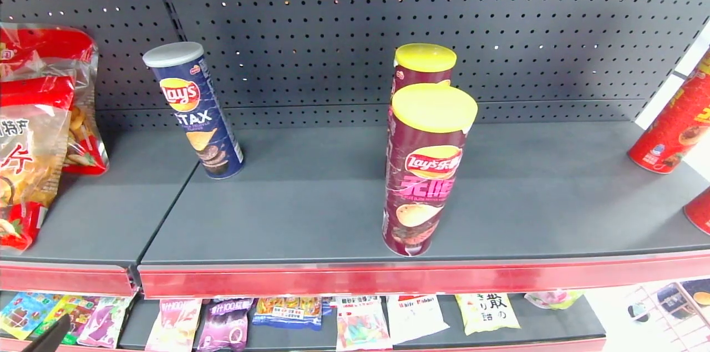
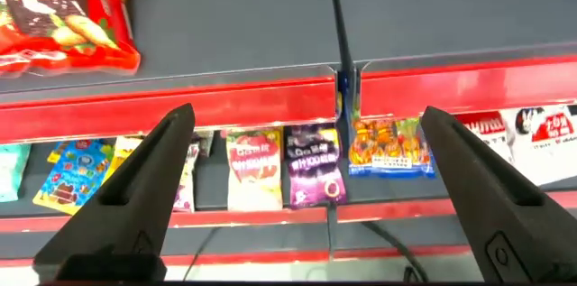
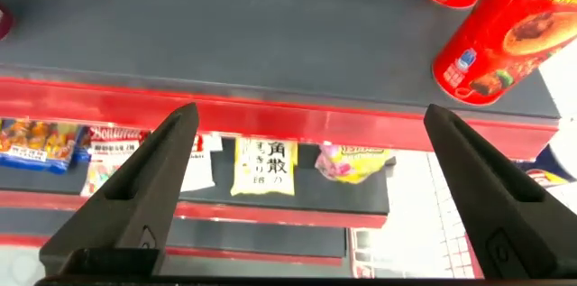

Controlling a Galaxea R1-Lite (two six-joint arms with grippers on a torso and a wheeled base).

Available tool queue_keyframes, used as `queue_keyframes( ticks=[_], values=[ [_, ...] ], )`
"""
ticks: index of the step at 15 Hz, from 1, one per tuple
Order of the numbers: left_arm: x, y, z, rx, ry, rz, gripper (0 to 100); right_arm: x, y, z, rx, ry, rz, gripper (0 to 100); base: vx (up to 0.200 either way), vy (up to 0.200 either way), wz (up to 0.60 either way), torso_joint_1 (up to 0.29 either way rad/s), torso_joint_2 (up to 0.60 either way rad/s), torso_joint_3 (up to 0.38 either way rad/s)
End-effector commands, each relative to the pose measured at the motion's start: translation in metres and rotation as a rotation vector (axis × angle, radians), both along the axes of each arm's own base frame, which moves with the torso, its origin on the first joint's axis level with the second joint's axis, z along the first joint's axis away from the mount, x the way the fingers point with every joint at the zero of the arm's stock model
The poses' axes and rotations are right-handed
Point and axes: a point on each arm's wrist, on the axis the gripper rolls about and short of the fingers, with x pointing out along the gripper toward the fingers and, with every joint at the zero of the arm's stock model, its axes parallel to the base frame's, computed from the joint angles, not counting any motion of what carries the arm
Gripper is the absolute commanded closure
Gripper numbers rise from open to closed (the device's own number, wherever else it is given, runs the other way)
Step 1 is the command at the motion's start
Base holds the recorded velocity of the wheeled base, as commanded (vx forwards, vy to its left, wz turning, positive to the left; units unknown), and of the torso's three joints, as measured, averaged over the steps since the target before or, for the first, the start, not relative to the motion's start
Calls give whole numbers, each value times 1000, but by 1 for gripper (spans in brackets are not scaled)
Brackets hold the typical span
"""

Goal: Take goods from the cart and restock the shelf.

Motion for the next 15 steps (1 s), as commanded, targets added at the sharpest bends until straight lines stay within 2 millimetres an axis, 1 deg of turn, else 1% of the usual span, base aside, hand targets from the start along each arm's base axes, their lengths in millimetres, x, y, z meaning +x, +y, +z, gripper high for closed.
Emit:
queue_keyframes(
  ticks=[1, 8, 15],
  values=[
    [-4, 1, -1, -1, -16, 6, 0, 1, 0, -2, -6, 11, -1, 0, -200, 0, 0, 2, 7, 2],
    [-5, 1, -1, -2, -20, 3, 0, 1, -1, -5, -48, 22, -25, 0, -200, 0, 0, 2, 2, 3],
    [-6, 1, -1, 0, -23, 4, 0, 1, -1, -5, -53, 23, -54, 0, 0, 0, 0, 0, 0, 0]
  ],
)
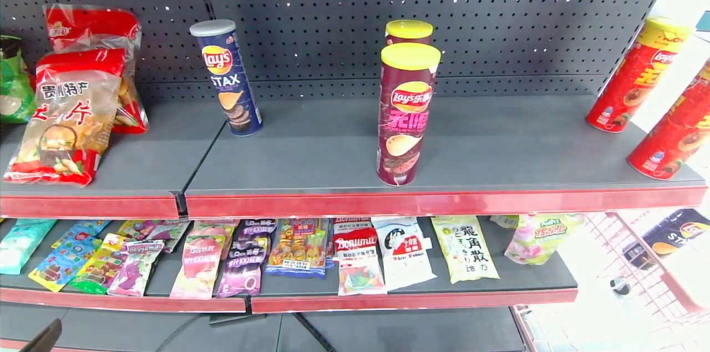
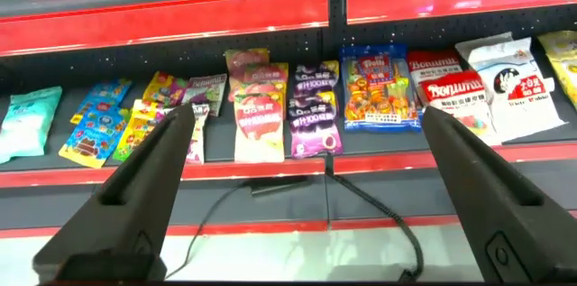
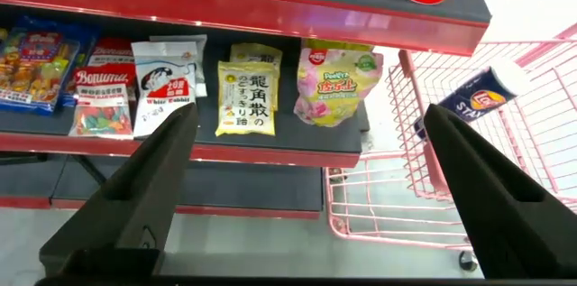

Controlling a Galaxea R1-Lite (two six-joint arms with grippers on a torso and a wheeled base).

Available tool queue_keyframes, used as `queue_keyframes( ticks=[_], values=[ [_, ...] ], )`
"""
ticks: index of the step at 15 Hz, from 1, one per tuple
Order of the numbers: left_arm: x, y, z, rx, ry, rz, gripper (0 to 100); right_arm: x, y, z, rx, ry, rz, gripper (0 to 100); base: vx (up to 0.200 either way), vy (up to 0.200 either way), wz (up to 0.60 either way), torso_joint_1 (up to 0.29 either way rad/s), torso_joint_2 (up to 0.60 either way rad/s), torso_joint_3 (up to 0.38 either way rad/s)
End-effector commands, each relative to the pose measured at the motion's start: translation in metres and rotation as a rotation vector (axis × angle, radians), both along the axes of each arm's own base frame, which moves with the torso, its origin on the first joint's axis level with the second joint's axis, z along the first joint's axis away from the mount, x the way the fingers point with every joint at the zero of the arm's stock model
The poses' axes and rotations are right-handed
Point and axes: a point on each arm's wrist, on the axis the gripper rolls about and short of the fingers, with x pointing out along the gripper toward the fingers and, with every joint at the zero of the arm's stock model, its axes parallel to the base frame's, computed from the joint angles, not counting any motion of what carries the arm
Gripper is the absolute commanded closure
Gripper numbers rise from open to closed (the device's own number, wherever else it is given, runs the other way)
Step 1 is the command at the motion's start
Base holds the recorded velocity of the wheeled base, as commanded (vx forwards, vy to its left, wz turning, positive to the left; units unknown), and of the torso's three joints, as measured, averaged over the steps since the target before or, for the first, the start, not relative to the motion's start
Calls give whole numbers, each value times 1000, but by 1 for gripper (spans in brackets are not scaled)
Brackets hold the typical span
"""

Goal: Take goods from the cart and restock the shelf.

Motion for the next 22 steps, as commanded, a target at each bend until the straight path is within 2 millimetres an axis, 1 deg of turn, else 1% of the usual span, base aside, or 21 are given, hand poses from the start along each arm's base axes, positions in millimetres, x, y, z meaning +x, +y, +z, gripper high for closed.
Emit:
queue_keyframes(
  ticks=[1, 5, 10, 14, 22],
  values=[
    [0, 0, 0, 19, 2, -6, 0, 1, 0, 0, -1, 2, 0, 0, 0, 0, 0, 0, 0, 0],
    [0, 0, 0, 28, -1, -10, 0, 1, 0, 0, -1, 4, 0, 0, 0, 0, 0, 0, 0, 0],
    [-1, 0, 0, 27, -4, -11, 0, 1, 0, 0, -1, 4, 0, 0, -200, 0, 0, 8, 5, 0],
    [-2, 0, 0, 27, -10, -14, 0, -2, 0, -1, -10, -5, 5, 0, 0, 0, 0, 0, 0, 0],
    [-5, 1, -5, 38, -15, -17, 0, -1, 0, -5, -29, 8, 13, 0, 0, -200, 0, 6, 2, 4]
  ],
)
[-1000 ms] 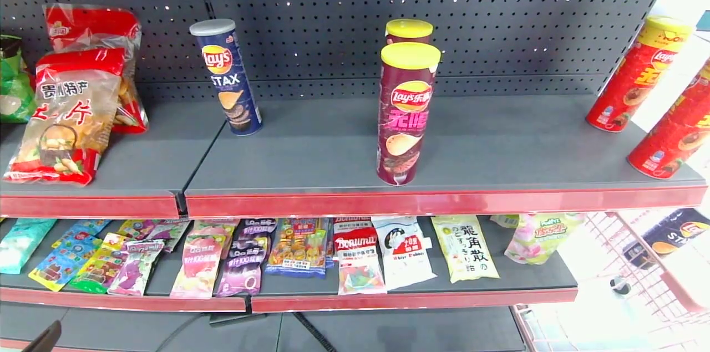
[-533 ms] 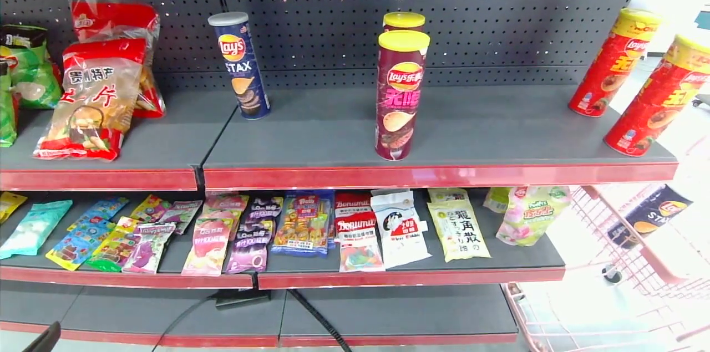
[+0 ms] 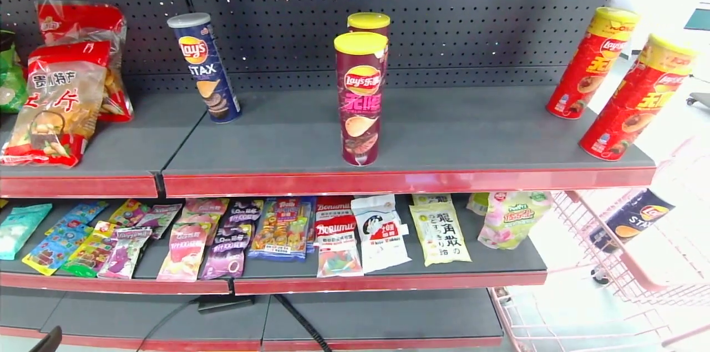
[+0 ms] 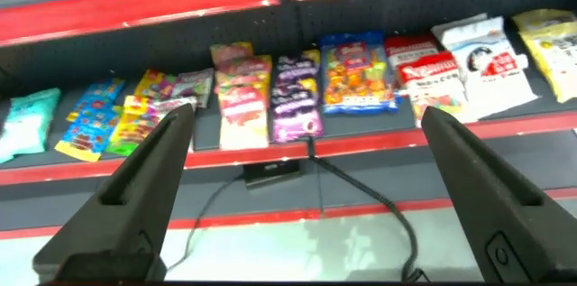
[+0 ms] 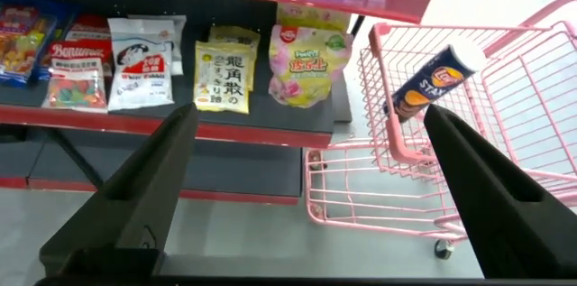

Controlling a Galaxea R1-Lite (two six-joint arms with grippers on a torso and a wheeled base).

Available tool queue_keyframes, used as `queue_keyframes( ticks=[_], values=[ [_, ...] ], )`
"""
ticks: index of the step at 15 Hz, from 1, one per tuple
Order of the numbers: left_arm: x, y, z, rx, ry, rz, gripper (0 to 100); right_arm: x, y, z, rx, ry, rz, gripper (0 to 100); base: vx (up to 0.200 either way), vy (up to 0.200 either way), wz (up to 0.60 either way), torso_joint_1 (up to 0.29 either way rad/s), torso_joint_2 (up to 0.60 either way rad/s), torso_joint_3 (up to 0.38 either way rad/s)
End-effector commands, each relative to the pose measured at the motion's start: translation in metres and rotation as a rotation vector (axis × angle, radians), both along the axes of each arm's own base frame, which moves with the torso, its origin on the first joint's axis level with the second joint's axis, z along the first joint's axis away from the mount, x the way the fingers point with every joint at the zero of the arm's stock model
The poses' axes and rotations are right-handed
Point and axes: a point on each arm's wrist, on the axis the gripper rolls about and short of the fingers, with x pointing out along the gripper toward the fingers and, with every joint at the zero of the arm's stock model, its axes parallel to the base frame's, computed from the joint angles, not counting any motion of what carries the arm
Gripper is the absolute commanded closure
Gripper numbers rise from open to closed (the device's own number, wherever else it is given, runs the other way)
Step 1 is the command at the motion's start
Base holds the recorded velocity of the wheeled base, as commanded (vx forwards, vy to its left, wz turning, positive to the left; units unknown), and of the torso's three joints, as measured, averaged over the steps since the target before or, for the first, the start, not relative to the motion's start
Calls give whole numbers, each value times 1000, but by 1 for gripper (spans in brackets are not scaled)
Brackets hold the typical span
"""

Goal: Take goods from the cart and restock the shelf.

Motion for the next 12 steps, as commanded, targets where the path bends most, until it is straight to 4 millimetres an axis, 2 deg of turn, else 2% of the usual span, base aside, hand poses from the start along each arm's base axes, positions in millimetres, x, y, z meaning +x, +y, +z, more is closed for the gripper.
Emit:
queue_keyframes(
  ticks=[1, 12],
  values=[
    [-1, 0, -1, 0, -4, 1, 0, -1, 0, -2, 0, 4, 1, 0, 0, -200, 0, 7, 7, -2],
    [-1, 0, -1, 0, -4, 1, 0, -2, 0, -5, 2, 7, -1, 0, 0, -200, 0, 4, 2, 4]
  ],
)
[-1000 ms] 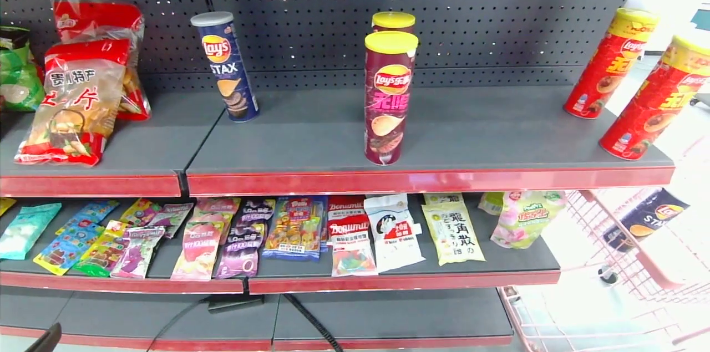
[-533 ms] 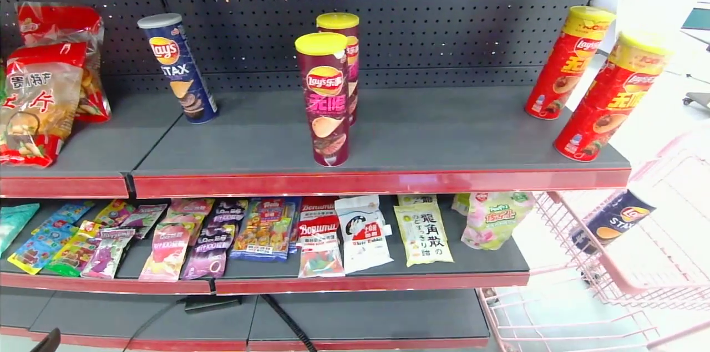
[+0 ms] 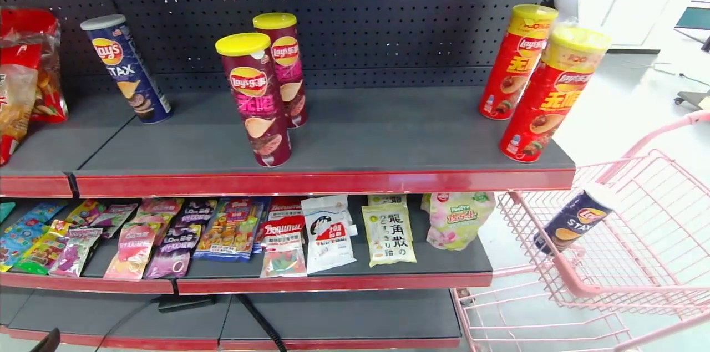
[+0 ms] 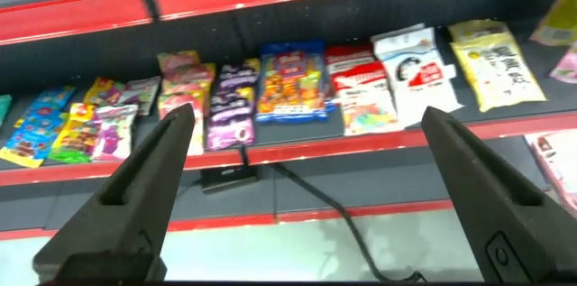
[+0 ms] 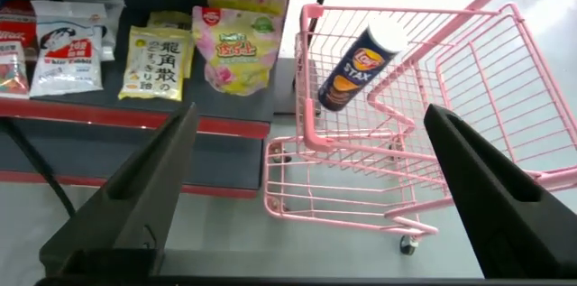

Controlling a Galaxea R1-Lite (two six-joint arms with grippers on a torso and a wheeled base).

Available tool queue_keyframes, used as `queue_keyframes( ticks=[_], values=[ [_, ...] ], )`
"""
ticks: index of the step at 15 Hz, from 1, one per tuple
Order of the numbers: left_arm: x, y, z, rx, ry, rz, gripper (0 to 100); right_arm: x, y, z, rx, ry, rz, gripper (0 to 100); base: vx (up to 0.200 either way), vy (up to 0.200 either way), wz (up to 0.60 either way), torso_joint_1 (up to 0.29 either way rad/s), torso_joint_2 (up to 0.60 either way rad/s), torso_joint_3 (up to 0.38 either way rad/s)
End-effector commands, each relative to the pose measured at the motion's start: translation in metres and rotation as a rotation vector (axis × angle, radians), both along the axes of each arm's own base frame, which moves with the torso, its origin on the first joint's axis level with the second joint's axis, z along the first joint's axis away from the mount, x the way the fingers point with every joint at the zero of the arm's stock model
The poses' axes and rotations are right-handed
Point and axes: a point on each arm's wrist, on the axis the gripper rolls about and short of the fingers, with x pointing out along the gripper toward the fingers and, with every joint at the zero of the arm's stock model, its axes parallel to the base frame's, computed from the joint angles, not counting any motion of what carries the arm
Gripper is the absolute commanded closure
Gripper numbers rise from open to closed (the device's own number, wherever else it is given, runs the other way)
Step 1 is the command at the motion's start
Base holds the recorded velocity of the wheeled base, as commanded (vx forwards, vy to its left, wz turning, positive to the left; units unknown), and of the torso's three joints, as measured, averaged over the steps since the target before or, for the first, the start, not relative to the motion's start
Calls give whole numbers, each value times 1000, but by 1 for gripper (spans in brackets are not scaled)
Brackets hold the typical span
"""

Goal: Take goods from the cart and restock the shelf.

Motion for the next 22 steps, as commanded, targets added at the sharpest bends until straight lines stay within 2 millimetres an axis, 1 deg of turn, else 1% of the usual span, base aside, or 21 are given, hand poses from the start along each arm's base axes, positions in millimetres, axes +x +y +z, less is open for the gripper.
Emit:
queue_keyframes(
  ticks=[1, 9, 12, 19, 22],
  values=[
    [0, 0, 0, 1, 2, 0, 0, 0, 0, 0, 0, 0, 0, 0, 0, -200, 0, 2, 2, 7],
    [0, 0, 0, 1, 2, 0, 0, -1, 0, 0, 0, -6, -1, 0, 0, -200, 0, 2, 1, 5],
    [0, 0, 0, 22, 3, -4, 0, -1, 0, -1, 0, -3, -1, 0, 0, 0, 0, 0, 0, 0],
    [-1, 0, 1, 38, -6, -7, 0, -1, 0, -2, -1, 0, -1, 0, 0, 0, -600, 0, 2, 2],
    [-5, 1, 0, 53, -31, -11, 0, -1, 0, -2, 2, 0, -2, 0, 0, 0, -600, 4, 1, 2]
  ],
)
